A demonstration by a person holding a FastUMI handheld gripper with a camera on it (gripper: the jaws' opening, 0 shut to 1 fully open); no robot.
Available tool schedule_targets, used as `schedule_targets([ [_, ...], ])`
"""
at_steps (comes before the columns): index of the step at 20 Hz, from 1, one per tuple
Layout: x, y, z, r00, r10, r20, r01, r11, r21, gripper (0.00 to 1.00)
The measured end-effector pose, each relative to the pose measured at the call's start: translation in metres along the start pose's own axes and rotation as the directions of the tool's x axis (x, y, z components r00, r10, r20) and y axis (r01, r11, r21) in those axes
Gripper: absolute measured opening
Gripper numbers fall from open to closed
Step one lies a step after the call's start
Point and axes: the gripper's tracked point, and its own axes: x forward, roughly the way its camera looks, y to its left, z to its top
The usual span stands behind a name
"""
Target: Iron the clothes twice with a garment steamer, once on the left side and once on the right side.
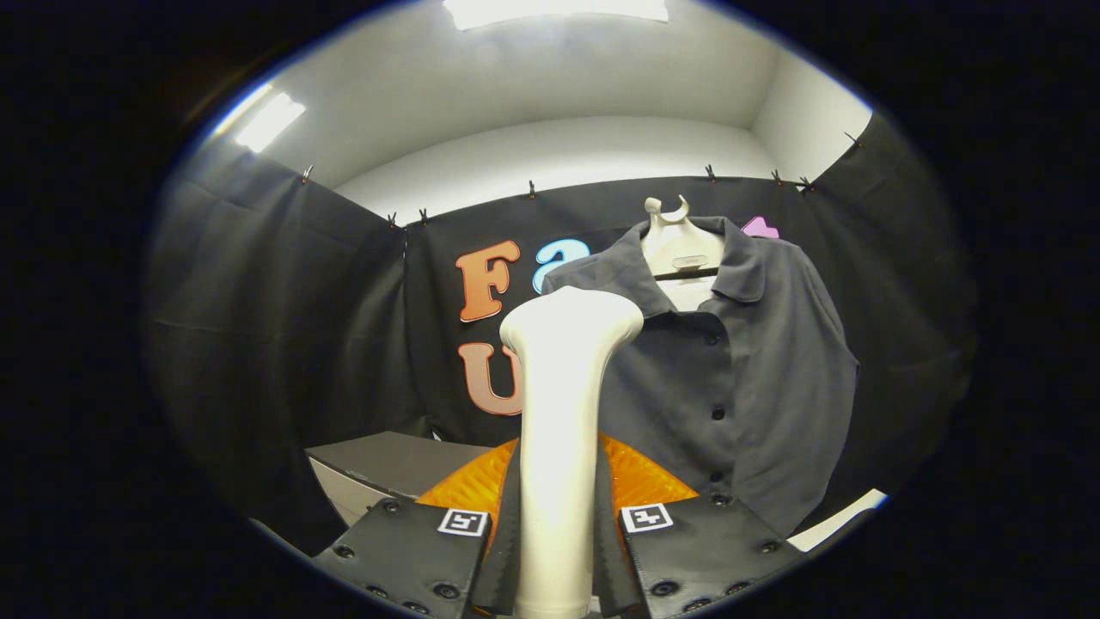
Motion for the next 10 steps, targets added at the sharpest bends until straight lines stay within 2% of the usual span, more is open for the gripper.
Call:
schedule_targets([
  [5, -0.015, -0.031, -0.014, 0.999, -0.047, 0.001, 0.047, 0.999, -0.012, 0.42],
  [10, -0.008, -0.043, -0.036, 0.999, -0.032, -0.032, 0.032, 0.999, 0.008, 0.43],
])
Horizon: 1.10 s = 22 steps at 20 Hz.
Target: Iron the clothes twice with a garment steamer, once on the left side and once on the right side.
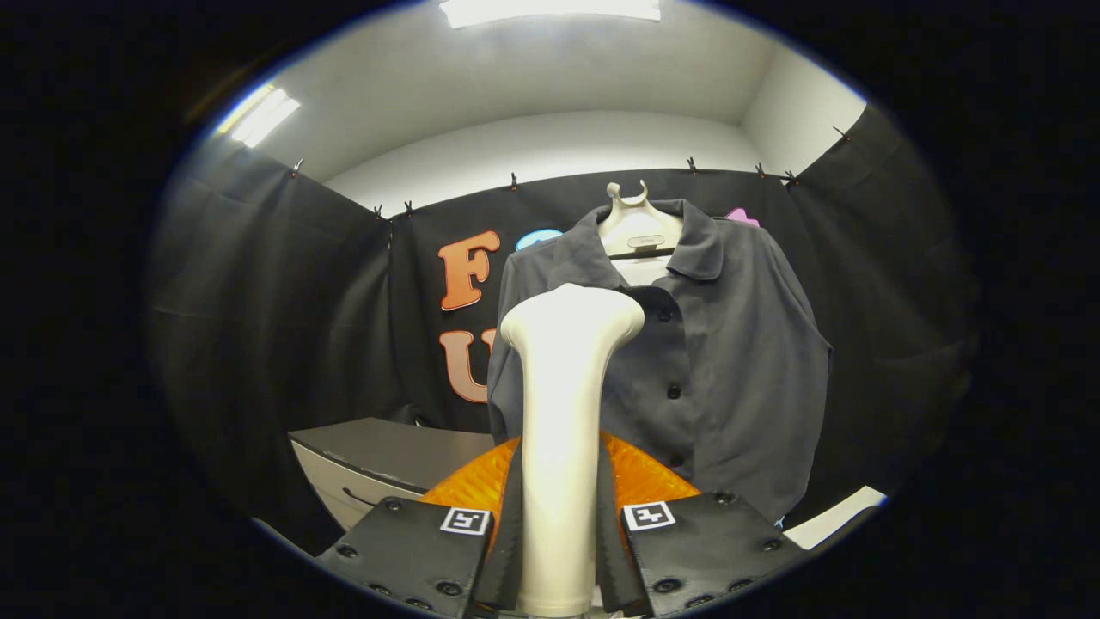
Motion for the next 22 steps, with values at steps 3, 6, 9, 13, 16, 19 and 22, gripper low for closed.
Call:
schedule_targets([
  [3, 0.013, -0.009, -0.003, 1.000, -0.011, -0.002, 0.011, 1.000, 0.001, 0.42],
  [6, 0.030, -0.013, -0.006, 1.000, -0.017, -0.009, 0.017, 1.000, 0.001, 0.42],
  [9, 0.044, -0.017, -0.009, 1.000, -0.020, -0.020, 0.020, 1.000, 0.005, 0.43],
  [13, 0.059, -0.020, -0.016, 0.999, -0.015, -0.032, 0.015, 1.000, -0.008, 0.43],
  [16, 0.070, -0.017, -0.015, 0.999, -0.009, -0.035, 0.009, 1.000, -0.011, 0.43],
  [19, 0.083, -0.021, -0.016, 0.999, -0.031, -0.030, 0.031, 0.999, -0.027, 0.43],
  [22, 0.085, -0.020, -0.019, 0.999, -0.042, -0.029, 0.041, 0.999, -0.030, 0.43],
])
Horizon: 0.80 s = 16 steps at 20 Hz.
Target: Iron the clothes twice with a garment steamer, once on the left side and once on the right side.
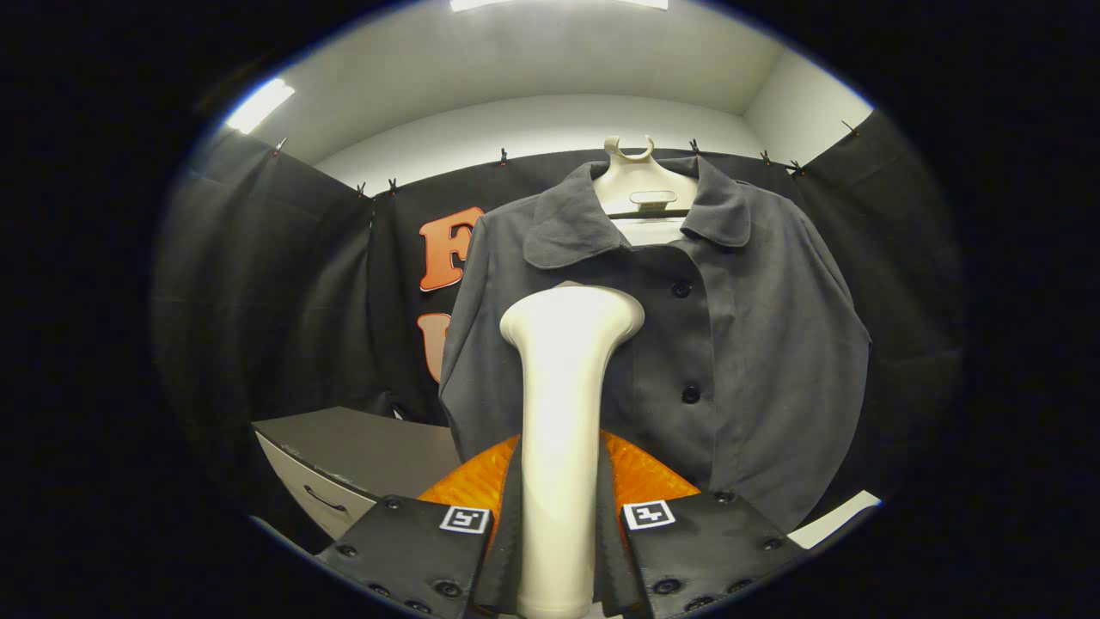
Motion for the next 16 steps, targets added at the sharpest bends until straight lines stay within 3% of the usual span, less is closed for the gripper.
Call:
schedule_targets([
  [16, -0.009, 0.007, -0.031, 0.999, -0.037, -0.037, 0.037, 0.999, -0.005, 0.43],
])
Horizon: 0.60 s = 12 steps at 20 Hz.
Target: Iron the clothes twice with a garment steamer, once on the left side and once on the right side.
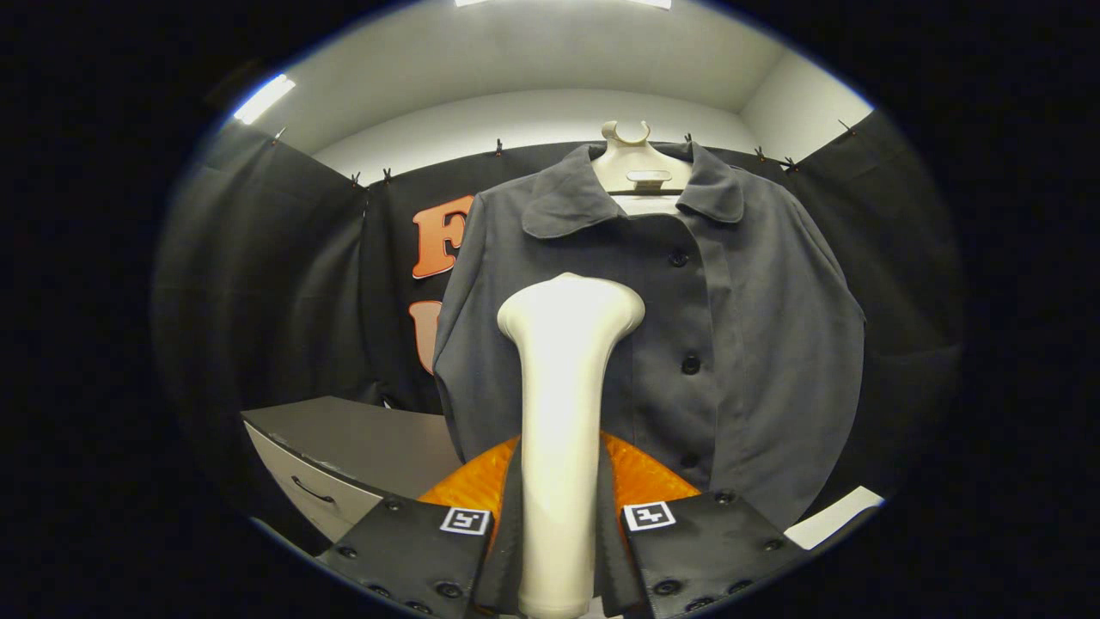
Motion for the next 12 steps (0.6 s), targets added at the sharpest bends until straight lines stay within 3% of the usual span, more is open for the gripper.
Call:
schedule_targets([
  [12, -0.013, -0.003, -0.049, 0.997, -0.021, -0.080, 0.021, 1.000, -0.005, 0.42],
])
